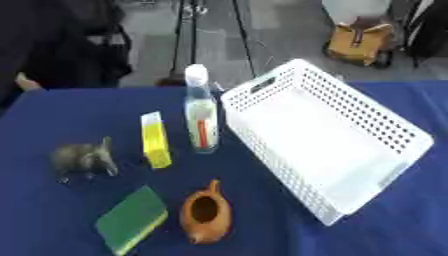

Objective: Pick up objects on the table and place them in the box.

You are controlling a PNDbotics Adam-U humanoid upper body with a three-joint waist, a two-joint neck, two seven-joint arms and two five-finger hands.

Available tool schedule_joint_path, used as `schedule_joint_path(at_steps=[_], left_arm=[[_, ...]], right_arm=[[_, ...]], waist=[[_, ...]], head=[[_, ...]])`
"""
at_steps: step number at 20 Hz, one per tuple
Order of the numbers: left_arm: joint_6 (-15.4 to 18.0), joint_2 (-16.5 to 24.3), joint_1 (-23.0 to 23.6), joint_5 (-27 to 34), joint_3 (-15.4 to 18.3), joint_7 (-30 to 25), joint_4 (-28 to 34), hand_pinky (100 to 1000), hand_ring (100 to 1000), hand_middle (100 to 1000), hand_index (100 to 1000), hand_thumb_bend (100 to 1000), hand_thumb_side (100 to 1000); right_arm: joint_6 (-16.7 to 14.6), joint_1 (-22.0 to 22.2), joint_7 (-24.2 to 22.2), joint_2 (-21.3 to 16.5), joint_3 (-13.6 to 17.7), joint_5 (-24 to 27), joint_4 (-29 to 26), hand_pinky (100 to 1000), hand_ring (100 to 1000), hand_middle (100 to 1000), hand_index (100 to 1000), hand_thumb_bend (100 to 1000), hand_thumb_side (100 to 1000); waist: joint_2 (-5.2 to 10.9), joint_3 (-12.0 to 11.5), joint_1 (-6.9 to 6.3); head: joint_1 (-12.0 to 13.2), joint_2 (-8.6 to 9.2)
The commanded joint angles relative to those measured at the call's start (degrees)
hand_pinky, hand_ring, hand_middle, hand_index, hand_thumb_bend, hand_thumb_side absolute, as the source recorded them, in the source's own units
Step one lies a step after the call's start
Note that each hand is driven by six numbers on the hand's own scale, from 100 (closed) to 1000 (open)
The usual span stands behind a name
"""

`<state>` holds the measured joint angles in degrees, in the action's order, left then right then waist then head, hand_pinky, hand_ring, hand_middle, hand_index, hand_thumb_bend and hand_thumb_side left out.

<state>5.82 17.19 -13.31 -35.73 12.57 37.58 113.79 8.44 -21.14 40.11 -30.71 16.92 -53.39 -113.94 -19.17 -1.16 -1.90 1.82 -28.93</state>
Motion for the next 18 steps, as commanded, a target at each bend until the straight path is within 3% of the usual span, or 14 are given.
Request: schedule_joint_path(at_steps=[1,9,10,11,18], left_arm=[[0.4,0.5,-0.4,0.1,0.3,-0.7,0.8,742,763,852,838,100,1000],[0.0,0.5,-0.3,-0.2,0.5,-2.2,0.8,754,776,866,853,100,1000],[-0.1,0.5,-0.3,-0.3,0.5,-2.3,0.8,779,776,866,853,100,1000],[-0.7,1.3,-0.1,-1.0,0.5,-2.8,0.8,814,820,929,960,100,1000],[-7.4,10.6,1.9,-5.7,-3.9,-10.5,0.8,984,936,955,1000,100,1000]], right_arm=[[0.1,-0.6,-0.1,-0.6,0.5,-0.4,-0.6,767,814,768,801,100,682],[0.1,-0.6,-0.1,-0.3,0.6,-0.6,-0.6,767,813,767,802,100,682],[0.1,-0.6,-0.1,-0.3,0.6,-0.6,-0.6,766,812,765,799,100,645],[0.2,-0.6,-0.1,-0.3,0.6,-0.6,-0.6,765,811,765,797,100,681],[0.4,-0.6,-0.8,-0.1,0.4,-0.6,-0.6,756,802,756,776,100,675]], waist=[[1.11,-0.1,0.18],[1.08,-0.1,0.28],[1.07,-0.1,0.28],[1.02,-0.3,0.28],[1.1,-1.2,-0.25]], head=[[0.3,-0.95],[0.7,-0.79],[0.7,-0.71],[0.7,-0.43],[0.3,-0.17]])
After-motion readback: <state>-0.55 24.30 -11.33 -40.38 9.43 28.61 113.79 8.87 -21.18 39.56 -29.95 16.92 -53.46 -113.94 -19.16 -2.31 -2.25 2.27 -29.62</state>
